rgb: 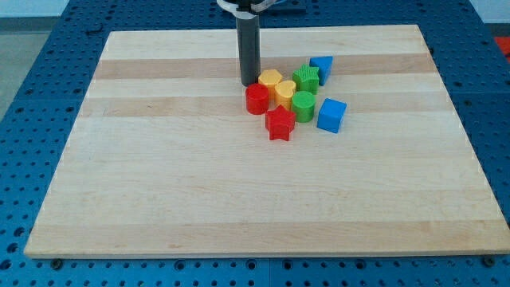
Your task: Nudge the blue triangle and green star down
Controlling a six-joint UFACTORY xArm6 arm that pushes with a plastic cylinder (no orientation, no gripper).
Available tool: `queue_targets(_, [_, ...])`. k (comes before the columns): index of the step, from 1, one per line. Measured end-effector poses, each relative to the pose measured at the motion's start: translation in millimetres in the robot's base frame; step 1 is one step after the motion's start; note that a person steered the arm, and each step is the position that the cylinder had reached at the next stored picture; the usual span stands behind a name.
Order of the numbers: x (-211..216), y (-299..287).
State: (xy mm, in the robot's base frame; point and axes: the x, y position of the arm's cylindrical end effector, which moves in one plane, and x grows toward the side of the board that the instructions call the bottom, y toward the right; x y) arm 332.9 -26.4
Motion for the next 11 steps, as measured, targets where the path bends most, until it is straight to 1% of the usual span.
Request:
queue_targets(1, [-13.1,-1.2])
queue_targets(2, [-39.9,8.1])
queue_targets(4, [-61.0,64.9])
queue_targets(7, [-57.4,112.4])
queue_targets(8, [-43.1,123.0])
queue_targets(9, [-30.7,123.3])
queue_targets(11, [-26.1,132.4])
